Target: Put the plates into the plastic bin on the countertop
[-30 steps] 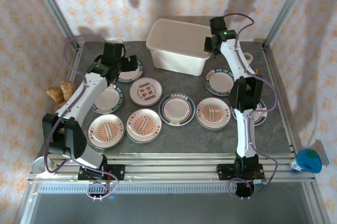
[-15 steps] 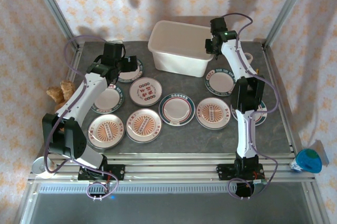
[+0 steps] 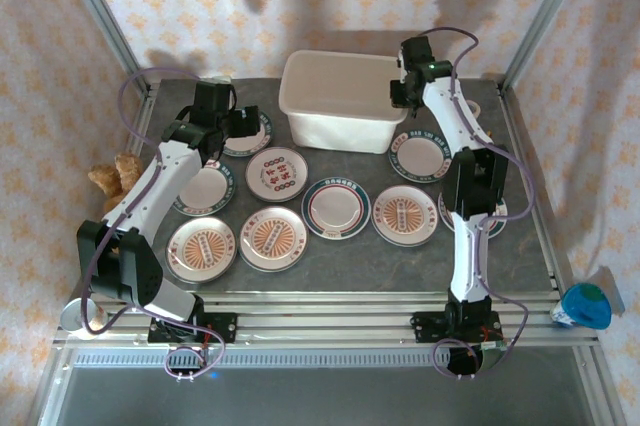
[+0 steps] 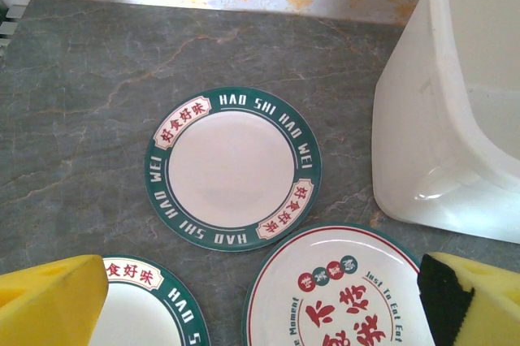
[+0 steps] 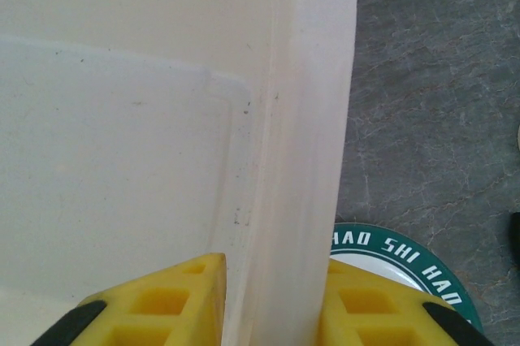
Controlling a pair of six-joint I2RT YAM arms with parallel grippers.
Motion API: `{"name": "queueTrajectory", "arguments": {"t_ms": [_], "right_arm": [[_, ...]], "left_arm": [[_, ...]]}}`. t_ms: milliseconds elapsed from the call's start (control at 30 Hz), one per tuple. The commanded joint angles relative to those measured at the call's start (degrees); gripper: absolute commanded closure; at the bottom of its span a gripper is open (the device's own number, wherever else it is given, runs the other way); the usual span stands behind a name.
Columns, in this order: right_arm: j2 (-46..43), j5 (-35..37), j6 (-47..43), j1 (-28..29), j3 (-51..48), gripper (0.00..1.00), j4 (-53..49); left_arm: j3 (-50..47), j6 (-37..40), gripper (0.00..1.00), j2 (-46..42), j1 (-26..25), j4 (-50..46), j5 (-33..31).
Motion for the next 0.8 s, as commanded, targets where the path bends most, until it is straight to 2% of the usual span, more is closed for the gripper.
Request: {"name": "queueTrajectory", "arguments": {"t_ms": [0, 167, 267, 600, 667, 767], "right_arm": [[-4.1, -1.0, -3.3, 0.2, -1.5, 0.71, 0.3], [-5.0, -0.3, -6.0, 0.2, -2.7, 0.71, 1.0], [-5.0, -2.3, -7.6, 0.1, -2.9, 0.73, 0.8], [-3.3, -5.2, -11.0, -0.5, -1.7, 0.71, 0.9], [-2.7, -5.2, -11.2, -0.5, -0.3, 0.69, -0.1], [-2.9, -5.3, -10.8, -0.6, -0.2, 0.57, -0.2]], "left_arm": [[-0.7, -0.1, 0.01, -1.5, -0.1, -0.6, -0.2], [-0.5, 0.2, 0.01, -1.3, -0.1, -0.6, 0.1], [-0.3, 0.3, 0.01, -1.3, -0.1, -0.9, 0.2], [-1.1, 1.1, 0.01, -2.5, -0.1, -1.0, 0.0], [-1.4, 1.2, 0.01, -2.7, -0.1, -1.0, 0.0], [-1.7, 1.3, 0.01, -3.0, -0.1, -0.9, -0.1]]}}
